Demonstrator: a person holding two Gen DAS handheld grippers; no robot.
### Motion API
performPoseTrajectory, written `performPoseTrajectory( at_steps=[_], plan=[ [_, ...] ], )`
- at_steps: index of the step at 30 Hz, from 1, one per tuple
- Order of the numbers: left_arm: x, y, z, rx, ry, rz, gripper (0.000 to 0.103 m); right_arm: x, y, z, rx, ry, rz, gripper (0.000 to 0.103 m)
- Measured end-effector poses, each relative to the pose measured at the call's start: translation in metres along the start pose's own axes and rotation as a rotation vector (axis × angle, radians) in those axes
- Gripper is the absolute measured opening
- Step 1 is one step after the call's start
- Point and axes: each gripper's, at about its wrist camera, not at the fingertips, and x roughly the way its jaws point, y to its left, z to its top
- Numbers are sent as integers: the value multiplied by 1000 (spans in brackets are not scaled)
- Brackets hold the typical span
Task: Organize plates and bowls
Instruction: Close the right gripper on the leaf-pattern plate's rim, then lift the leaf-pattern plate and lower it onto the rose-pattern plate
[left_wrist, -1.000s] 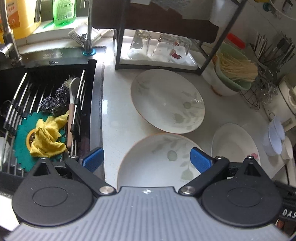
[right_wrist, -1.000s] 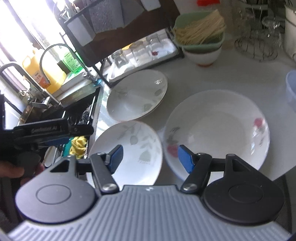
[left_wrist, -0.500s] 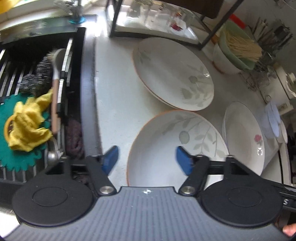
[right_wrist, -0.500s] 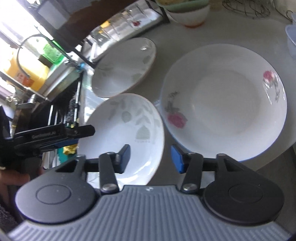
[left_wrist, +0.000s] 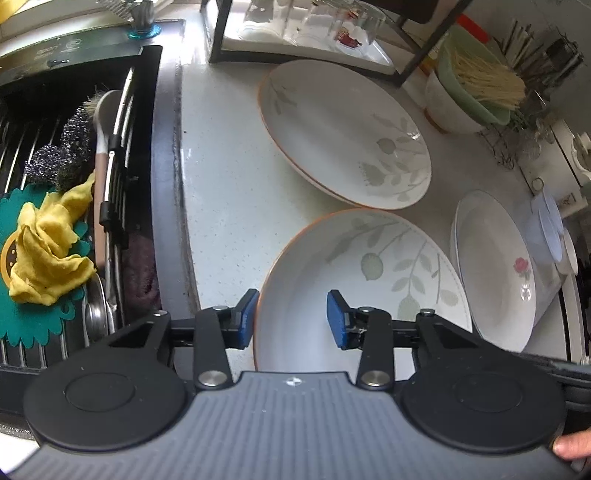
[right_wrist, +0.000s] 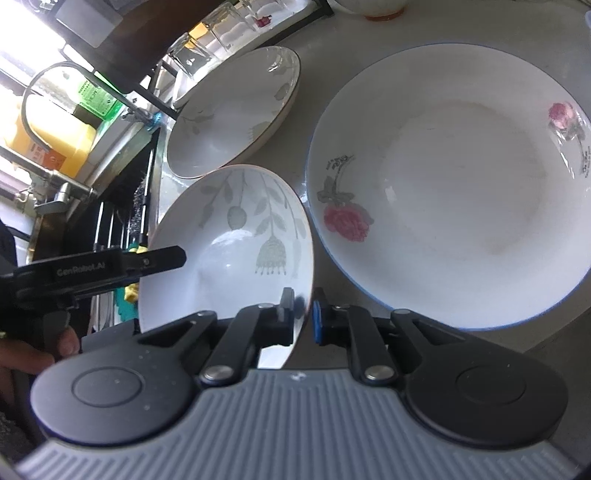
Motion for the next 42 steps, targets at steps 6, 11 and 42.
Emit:
performPoseTrajectory(
  at_steps=[6, 11, 42],
  plan=[
    [-8, -2, -2, -1, 15, -27, 44, -10, 0, 5, -43, 24, 28, 13],
    [-25, -12, -2, 18, -17, -27, 45, -23, 1, 4, -43, 27, 60, 13],
    [19, -185, 49, 115, -84, 33, 45, -71, -119, 84, -71, -39, 98, 16]
  ],
)
